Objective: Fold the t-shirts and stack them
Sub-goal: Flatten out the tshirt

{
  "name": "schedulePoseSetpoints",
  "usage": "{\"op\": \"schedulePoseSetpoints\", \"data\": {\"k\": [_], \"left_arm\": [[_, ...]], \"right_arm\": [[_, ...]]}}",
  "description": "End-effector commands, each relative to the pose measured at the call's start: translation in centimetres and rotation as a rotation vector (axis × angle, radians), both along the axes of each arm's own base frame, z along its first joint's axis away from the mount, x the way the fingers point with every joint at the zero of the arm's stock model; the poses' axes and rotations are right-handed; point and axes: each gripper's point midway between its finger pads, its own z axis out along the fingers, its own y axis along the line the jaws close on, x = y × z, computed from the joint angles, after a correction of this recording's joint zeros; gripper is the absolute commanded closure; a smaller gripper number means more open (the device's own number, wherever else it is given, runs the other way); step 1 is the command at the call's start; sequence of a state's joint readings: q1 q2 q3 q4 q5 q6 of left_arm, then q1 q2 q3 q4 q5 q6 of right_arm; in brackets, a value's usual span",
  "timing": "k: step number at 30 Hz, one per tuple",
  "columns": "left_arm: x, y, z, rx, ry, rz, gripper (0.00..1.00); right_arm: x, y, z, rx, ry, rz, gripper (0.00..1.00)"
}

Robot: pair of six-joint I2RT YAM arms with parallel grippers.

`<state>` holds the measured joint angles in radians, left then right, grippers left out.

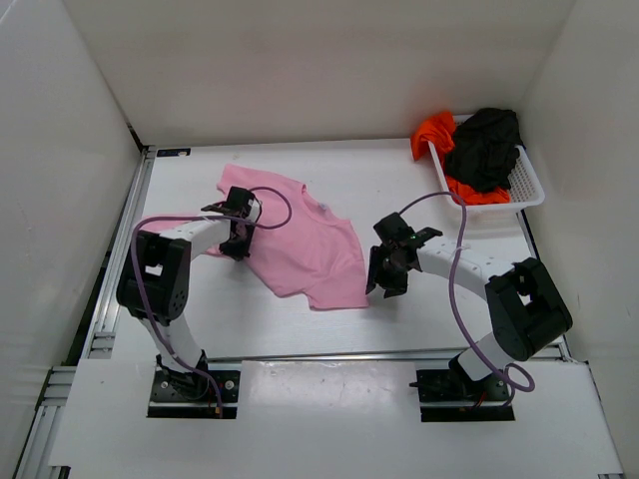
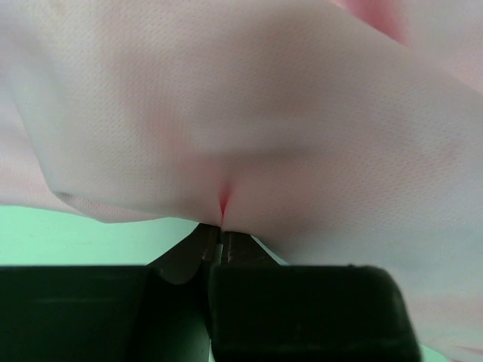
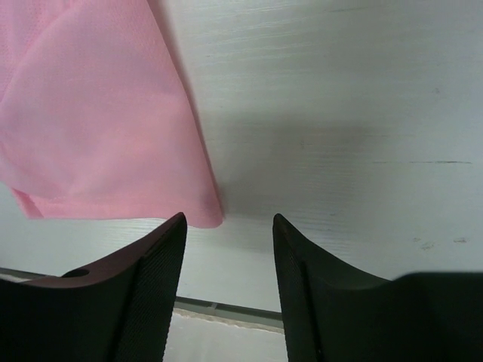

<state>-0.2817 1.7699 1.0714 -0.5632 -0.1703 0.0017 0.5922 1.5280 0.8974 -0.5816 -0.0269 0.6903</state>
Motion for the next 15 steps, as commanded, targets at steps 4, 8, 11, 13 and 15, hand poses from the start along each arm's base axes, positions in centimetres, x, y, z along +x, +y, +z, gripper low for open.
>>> {"op": "schedulePoseSetpoints", "data": {"k": [4, 8, 11, 13, 15], "left_arm": [[-0.3, 1.1, 3.4, -0.002, -0.109, 0.025, 0.90], [-1.1, 1.3, 3.1, 0.001, -0.099, 0.025, 0.90], [-2.0, 1.0, 2.2, 0.001, -0.067, 0.011, 0.87], [-2.1, 1.0, 1.8, 0.004, -0.055, 0.011, 0.60], [-2.1, 1.2, 1.5, 0.015, -0.047, 0.014, 0.46]], "right_arm": [[0.4, 2.5, 1.7, 0.093, -0.057, 0.108, 0.39], [0.6, 3.9, 1.1, 0.108, -0.030, 0.144, 0.39], [0.4, 5.3, 0.0, 0.079, -0.007, 0.185, 0.39], [0.6, 4.7, -1.2, 0.025, 0.014, 0.161, 0.40], [0.5, 4.3, -2.5, -0.011, 0.042, 0.136, 0.50]]}}
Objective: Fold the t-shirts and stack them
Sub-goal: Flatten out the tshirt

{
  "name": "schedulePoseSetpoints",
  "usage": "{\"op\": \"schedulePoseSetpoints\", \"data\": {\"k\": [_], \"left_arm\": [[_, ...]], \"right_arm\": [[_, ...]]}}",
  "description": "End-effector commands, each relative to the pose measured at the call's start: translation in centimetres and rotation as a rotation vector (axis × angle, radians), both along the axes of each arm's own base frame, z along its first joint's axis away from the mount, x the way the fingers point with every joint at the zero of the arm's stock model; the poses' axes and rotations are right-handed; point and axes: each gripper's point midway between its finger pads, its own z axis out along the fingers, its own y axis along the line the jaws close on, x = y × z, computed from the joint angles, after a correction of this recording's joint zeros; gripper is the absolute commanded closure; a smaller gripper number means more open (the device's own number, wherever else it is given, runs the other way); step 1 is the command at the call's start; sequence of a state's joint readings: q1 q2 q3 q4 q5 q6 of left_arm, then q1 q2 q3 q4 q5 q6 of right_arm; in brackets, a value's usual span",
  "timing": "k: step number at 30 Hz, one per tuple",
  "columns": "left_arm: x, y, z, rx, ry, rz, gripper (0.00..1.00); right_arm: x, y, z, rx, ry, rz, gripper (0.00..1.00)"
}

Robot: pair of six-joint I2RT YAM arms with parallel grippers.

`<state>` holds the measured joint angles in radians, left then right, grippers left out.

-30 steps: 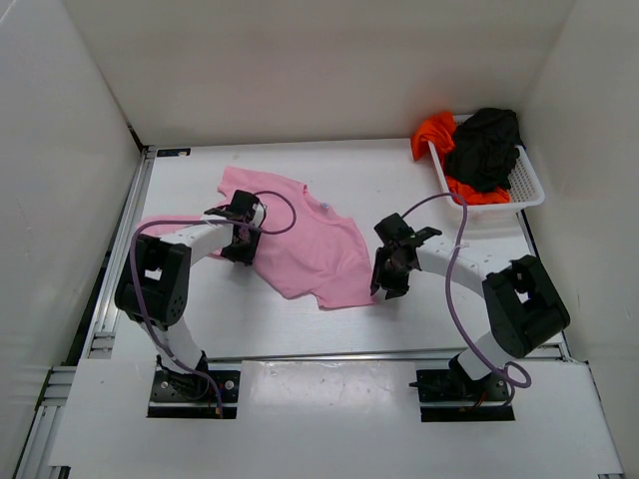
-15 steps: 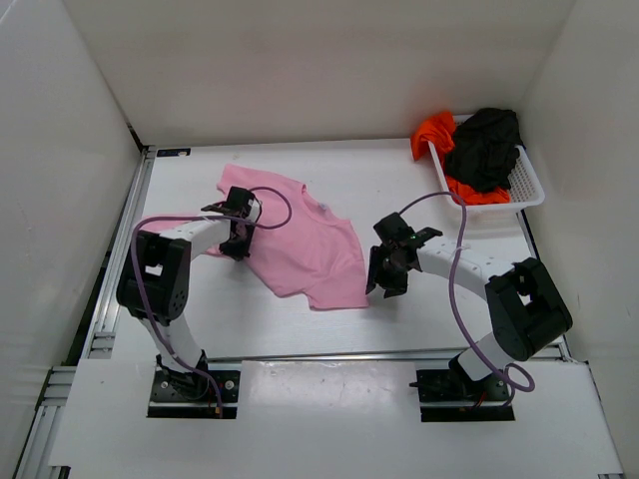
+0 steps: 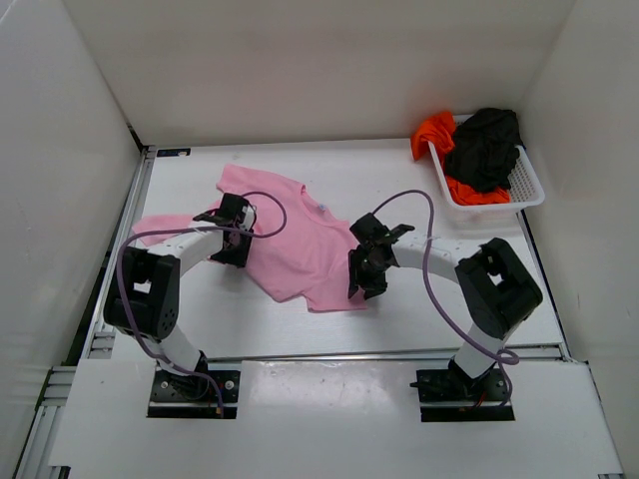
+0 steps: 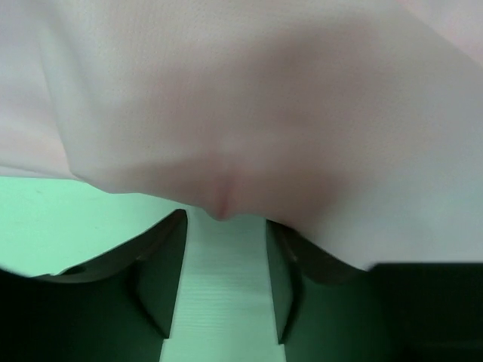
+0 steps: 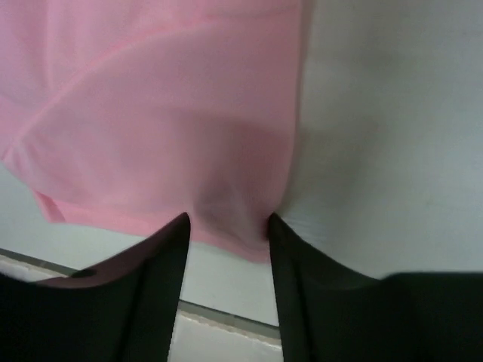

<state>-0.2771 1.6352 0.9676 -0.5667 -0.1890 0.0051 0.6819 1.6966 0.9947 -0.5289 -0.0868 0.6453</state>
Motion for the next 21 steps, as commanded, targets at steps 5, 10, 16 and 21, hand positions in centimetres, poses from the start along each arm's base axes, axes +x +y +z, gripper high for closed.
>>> {"op": "schedulePoseSetpoints", "data": {"k": [5, 10, 16, 21], "left_arm": [[1.0, 1.1, 1.5, -0.007, -0.060, 0.044, 0.35], [1.5, 1.6, 2.1, -0.020, -0.079, 0.063, 0.36], [1.3, 1.6, 1.5, -0.014, -0.058, 0.063, 0.47], [1.5, 0.5, 1.9, -0.073, -0.062, 0.039, 0.39]], "right_arm": [[0.3, 0.0, -1.7, -0.046, 0.028, -0.022, 1.00], [2.6, 1.1, 2.0, 0.033, -0.072, -0.029, 1.00], [7.2, 1.1, 8.9, 0.152, -0.203, -0.108, 1.00], [9.3, 1.4, 12.9, 0.199, -0.275, -0.110, 1.00]]}}
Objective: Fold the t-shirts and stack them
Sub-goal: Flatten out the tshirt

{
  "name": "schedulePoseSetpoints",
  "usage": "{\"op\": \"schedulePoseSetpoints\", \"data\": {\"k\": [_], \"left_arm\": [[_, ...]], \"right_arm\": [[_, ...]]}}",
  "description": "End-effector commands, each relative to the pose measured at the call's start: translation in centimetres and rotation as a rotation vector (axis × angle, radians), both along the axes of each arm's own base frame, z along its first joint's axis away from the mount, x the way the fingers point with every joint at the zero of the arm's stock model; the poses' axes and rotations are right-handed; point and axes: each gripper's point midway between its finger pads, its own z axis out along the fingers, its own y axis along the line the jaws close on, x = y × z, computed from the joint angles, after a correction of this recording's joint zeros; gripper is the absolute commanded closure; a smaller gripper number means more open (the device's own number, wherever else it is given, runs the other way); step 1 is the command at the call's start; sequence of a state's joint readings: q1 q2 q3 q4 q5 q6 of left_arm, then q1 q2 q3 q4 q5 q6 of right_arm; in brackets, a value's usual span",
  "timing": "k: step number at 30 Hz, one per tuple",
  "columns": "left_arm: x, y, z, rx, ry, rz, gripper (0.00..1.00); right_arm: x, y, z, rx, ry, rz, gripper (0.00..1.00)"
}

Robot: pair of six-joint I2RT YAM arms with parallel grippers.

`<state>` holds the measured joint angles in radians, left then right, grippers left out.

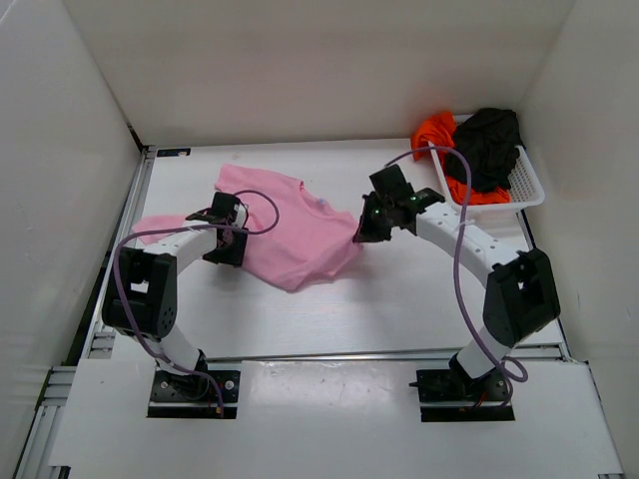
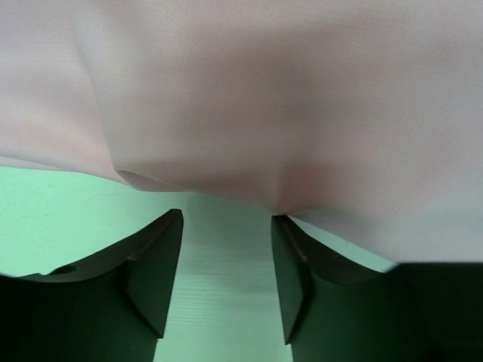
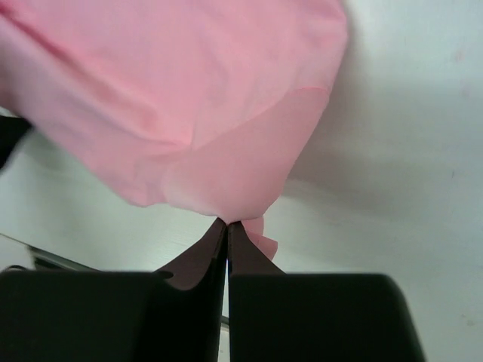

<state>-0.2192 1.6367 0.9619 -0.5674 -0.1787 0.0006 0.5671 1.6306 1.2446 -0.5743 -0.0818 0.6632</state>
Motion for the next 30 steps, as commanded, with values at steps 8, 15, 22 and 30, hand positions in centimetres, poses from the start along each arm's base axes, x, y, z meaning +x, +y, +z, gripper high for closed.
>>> {"op": "schedulePoseSetpoints", "data": {"k": [8, 15, 22, 30], "left_arm": [[2.6, -3.7, 1.2, -0.098, -0.039, -0.076, 0.38], [4.5, -2.8, -0.5, -0.018, -0.015, -0.045, 0.64], [3.7, -2.8, 0.1, -0.031, -0.017, -0.050, 0.63], [1.9, -2.8, 1.3, -0.061, -0.042, -0.060, 0.52]], "right_arm": [[2.8, -1.1, 4.0, 0.068, -0.056, -0.049, 1.00], [3.5, -0.6, 5.3, 0.105, -0.070, -0.040, 1.00], [3.4, -1.4, 4.9, 0.103, -0.062, -0.047, 1.00], [3.9, -2.6, 4.9, 0.098, -0.067, -0.072, 1.00]]}}
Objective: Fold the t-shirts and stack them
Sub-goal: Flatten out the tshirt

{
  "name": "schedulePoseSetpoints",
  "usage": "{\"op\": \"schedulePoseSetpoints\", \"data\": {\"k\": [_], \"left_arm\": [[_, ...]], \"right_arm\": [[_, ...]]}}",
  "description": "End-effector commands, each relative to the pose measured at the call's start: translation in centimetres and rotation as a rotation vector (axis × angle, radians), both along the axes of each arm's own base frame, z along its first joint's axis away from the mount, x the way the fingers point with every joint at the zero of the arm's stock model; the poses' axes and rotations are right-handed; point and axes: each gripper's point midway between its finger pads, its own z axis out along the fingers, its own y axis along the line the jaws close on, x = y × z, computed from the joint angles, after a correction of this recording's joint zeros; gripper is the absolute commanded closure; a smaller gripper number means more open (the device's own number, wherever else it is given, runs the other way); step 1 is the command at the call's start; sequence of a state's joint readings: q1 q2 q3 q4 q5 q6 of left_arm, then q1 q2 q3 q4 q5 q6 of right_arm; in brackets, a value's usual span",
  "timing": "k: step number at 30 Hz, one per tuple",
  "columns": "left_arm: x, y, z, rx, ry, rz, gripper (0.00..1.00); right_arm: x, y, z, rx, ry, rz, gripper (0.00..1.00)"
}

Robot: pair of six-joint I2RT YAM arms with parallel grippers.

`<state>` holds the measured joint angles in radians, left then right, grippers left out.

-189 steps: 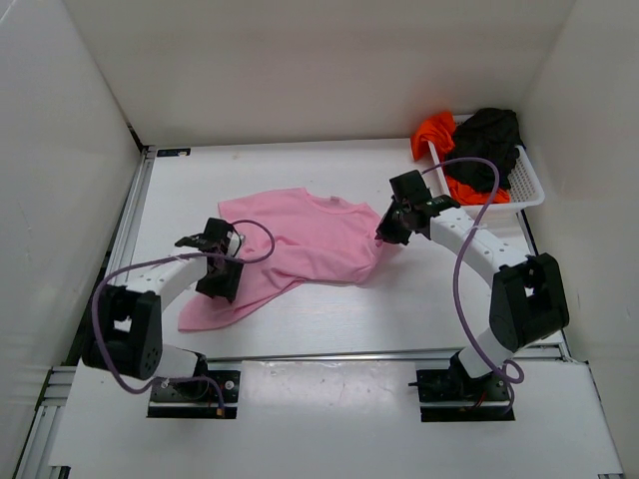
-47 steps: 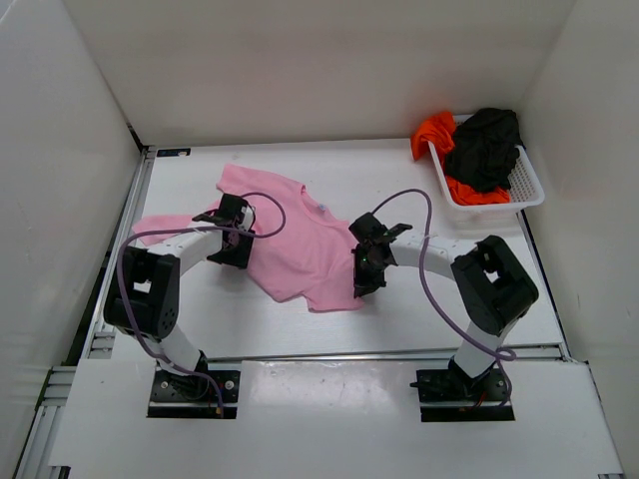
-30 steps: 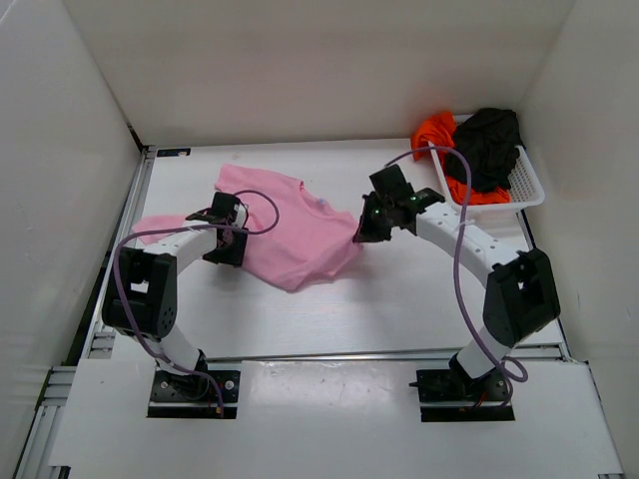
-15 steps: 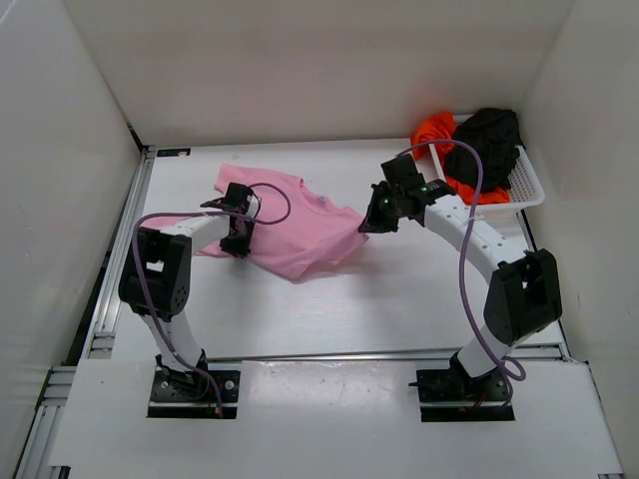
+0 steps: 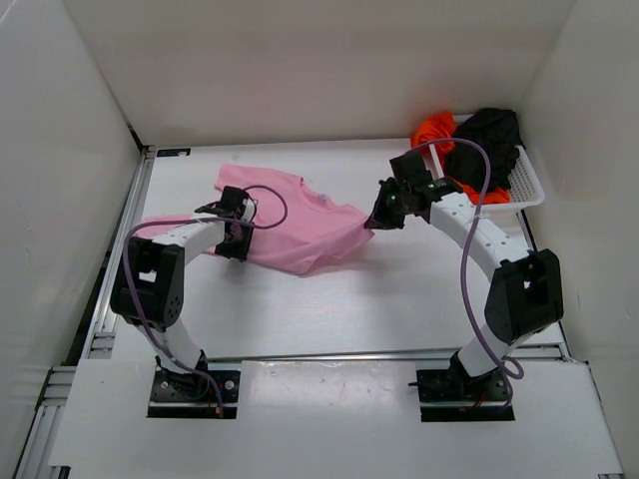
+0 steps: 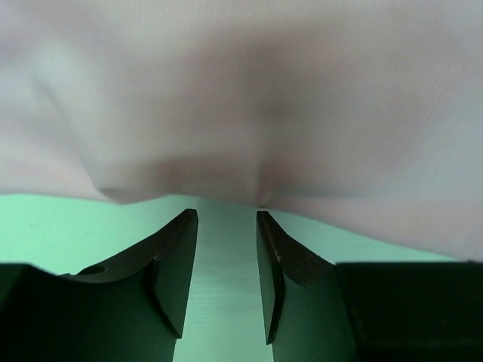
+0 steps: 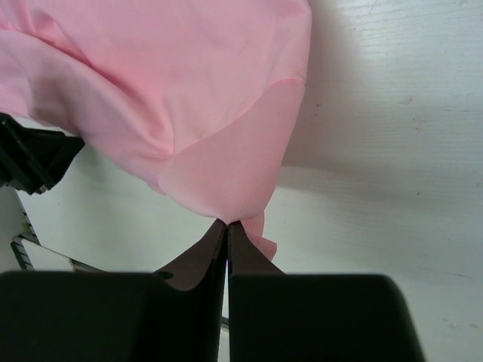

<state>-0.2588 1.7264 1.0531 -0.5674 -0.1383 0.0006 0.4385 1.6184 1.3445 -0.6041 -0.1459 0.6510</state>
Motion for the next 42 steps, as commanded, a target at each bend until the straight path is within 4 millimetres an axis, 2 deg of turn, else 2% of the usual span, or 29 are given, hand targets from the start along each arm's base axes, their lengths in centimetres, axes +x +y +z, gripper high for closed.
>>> {"op": "schedulePoseSetpoints", "data": {"k": [1, 4, 7, 9, 11, 13, 19, 20, 21, 22, 23, 24, 25, 26, 27, 28, 29, 30, 31, 32, 34, 35, 36, 37, 39, 40, 41, 42], "left_arm": [[-0.1, 0.0, 1.7, -0.014, -0.052, 0.000, 0.52], [-0.4, 0.7, 0.2, 0.009, -0.010, 0.015, 0.53], [0.7, 0.8, -0.2, 0.011, -0.003, 0.028, 0.54], [1.8, 0.4, -0.2, 0.001, -0.008, 0.024, 0.51], [2.3, 0.3, -0.6, 0.002, -0.001, 0.024, 0.43], [3.5, -0.2, 0.2, -0.014, -0.026, 0.020, 0.39], [5.0, -1.0, 0.5, -0.043, -0.040, 0.010, 0.39], [5.0, -1.0, 0.5, -0.043, -0.040, 0.010, 0.40], [5.2, -1.1, 0.3, -0.042, -0.037, 0.010, 0.43], [5.4, -1.1, 0.2, -0.042, -0.037, 0.010, 0.53], [6.0, -1.3, 0.5, -0.046, -0.054, 0.010, 0.58], [5.8, -1.2, 0.0, -0.043, -0.041, 0.010, 0.64], [6.6, -1.4, 0.2, -0.045, -0.052, 0.010, 0.79], [6.6, -1.4, 0.2, -0.045, -0.052, 0.010, 0.89], [6.9, -1.3, 0.2, -0.036, -0.055, 0.014, 0.90], [6.9, -1.3, 0.2, -0.036, -0.056, 0.014, 0.90], [7.0, -1.3, 0.8, -0.040, -0.070, 0.014, 0.90], [6.8, -0.8, 0.9, -0.040, -0.072, 0.024, 0.90], [6.7, -0.9, 2.1, -0.055, -0.098, 0.020, 0.90], [6.1, -0.4, 2.3, -0.054, -0.097, 0.031, 0.90], [5.6, 0.2, 3.7, -0.069, -0.127, 0.042, 0.90], [5.2, 0.9, 5.2, -0.085, -0.164, 0.056, 0.90], [4.9, 1.3, 6.1, -0.089, -0.186, 0.065, 0.90], [4.8, 2.2, 8.1, -0.097, -0.241, 0.086, 0.90], [3.9, 3.2, 9.2, -0.098, -0.265, 0.108, 0.90], [4.0, 4.0, 10.0, -0.090, -0.290, 0.127, 0.90], [4.0, 5.0, 11.2, -0.083, -0.326, 0.153, 0.90], [3.5, 5.0, 11.4, -0.082, -0.319, 0.154, 0.90]], "right_arm": [[0.1, -0.2, 0.9, 0.016, -0.017, 0.010, 1.00], [0.3, -0.5, 0.9, 0.015, -0.017, 0.000, 1.00], [0.3, -0.5, 0.9, 0.015, -0.017, 0.000, 1.00], [0.2, -0.4, 1.0, 0.022, -0.014, 0.005, 1.00], [0.2, -0.4, 1.3, 0.026, -0.022, 0.005, 1.00], [0.0, -0.3, 1.7, 0.037, -0.029, 0.011, 1.00], [-0.5, 0.2, 2.7, 0.073, -0.033, 0.035, 1.00], [-0.5, 0.2, 2.7, 0.073, -0.033, 0.036, 1.00], [-0.5, 0.3, 3.5, 0.088, -0.050, 0.042, 1.00], [-0.6, 0.3, 3.9, 0.092, -0.058, 0.042, 1.00], [-0.3, 0.4, 4.6, 0.099, -0.075, 0.043, 1.00], [-0.5, 0.5, 5.3, 0.110, -0.082, 0.050, 1.00], [0.0, 0.7, 6.5, 0.123, -0.111, 0.051, 1.00], [-0.3, 0.6, 7.4, 0.120, -0.119, 0.058, 1.00], [-0.1, 0.5, 8.1, 0.116, -0.134, 0.050, 1.00], [0.6, 0.6, 10.6, 0.126, -0.192, 0.052, 1.00], [0.7, 0.4, 11.8, 0.121, -0.208, 0.043, 1.00], [0.7, 0.3, 13.8, 0.130, -0.258, 0.055, 1.00], [1.2, 0.3, 15.7, 0.133, -0.313, 0.061, 1.00], [1.3, 0.4, 19.8, 0.172, -0.408, 0.061, 1.00], [1.1, 0.2, 23.7, 0.193, -0.509, 0.075, 1.00], [0.9, 0.1, 26.9, 0.222, -0.582, 0.075, 1.00], [0.2, 0.3, 28.7, 0.242, -0.622, 0.086, 1.00], [-0.3, 0.3, 31.1, 0.268, -0.684, 0.103, 1.00], [-1.8, 0.8, 33.3, 0.307, -0.740, 0.133, 1.00], [-1.7, 1.0, 34.0, 0.328, -0.755, 0.124, 1.00], [-2.5, 0.8, 34.7, 0.351, -0.767, 0.125, 1.00], [-2.3, 0.9, 34.5, 0.359, -0.759, 0.119, 1.00]]}}
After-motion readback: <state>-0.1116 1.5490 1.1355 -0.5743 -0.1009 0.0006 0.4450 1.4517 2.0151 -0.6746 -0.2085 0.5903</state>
